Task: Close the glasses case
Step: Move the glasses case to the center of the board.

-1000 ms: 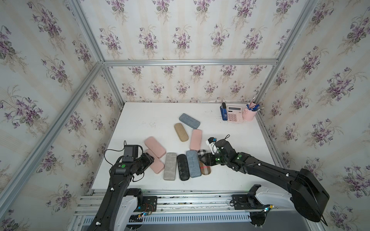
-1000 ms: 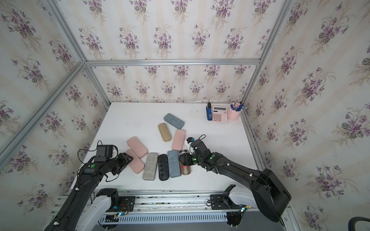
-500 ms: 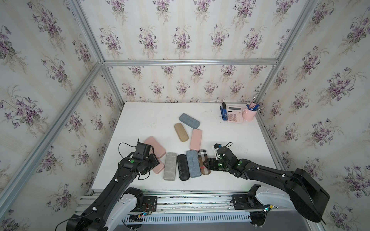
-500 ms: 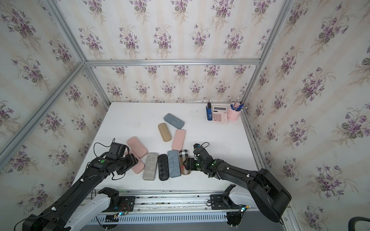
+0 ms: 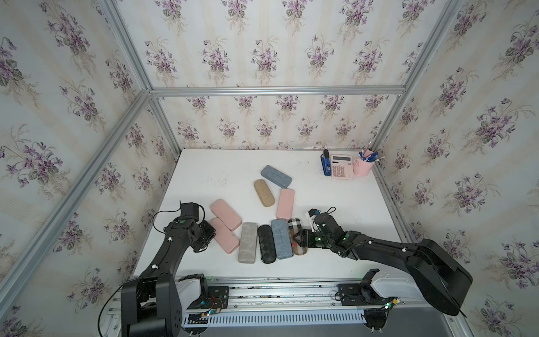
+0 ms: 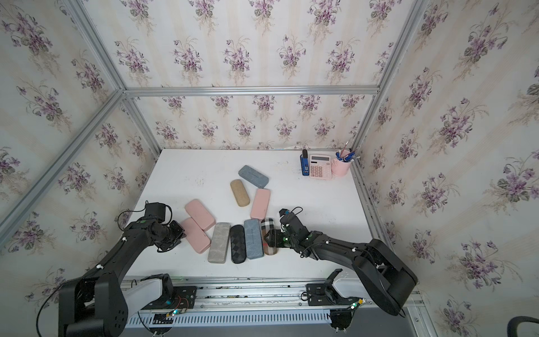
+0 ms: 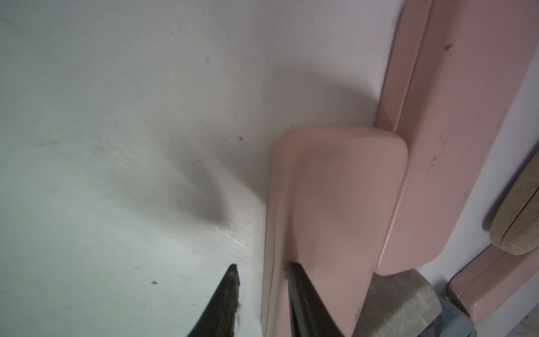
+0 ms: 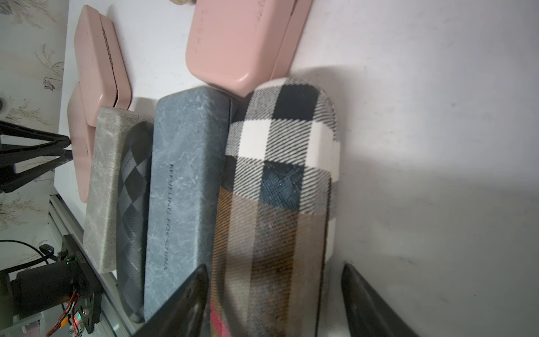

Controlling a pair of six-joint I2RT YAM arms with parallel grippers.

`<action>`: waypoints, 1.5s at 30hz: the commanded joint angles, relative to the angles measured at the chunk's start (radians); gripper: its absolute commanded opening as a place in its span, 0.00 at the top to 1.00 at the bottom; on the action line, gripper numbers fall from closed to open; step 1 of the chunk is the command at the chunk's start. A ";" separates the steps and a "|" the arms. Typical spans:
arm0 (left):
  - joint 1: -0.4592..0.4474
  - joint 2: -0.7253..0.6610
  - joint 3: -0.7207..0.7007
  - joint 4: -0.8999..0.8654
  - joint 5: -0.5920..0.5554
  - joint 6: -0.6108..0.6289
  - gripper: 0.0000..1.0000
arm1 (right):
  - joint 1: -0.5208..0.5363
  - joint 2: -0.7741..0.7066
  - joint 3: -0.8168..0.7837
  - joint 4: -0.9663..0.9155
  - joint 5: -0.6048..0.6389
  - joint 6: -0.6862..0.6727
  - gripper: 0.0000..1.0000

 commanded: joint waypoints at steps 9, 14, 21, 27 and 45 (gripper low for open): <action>-0.178 -0.139 -0.136 0.039 0.036 -0.068 0.69 | 0.001 0.006 0.028 -0.029 -0.008 -0.030 0.28; -0.262 -0.226 -0.190 0.042 0.031 -0.119 0.68 | -0.008 0.050 0.068 -0.043 0.005 -0.054 0.28; -0.431 -0.200 -0.215 0.130 0.038 -0.251 0.68 | -0.018 0.106 0.150 -0.095 0.014 -0.100 0.29; -0.532 -0.332 -0.245 0.094 -0.024 -0.375 0.64 | -0.025 0.128 0.191 -0.122 0.003 -0.139 0.29; -0.870 -0.134 -0.155 0.258 -0.113 -0.533 0.65 | -0.147 0.335 0.493 -0.338 -0.093 -0.428 0.32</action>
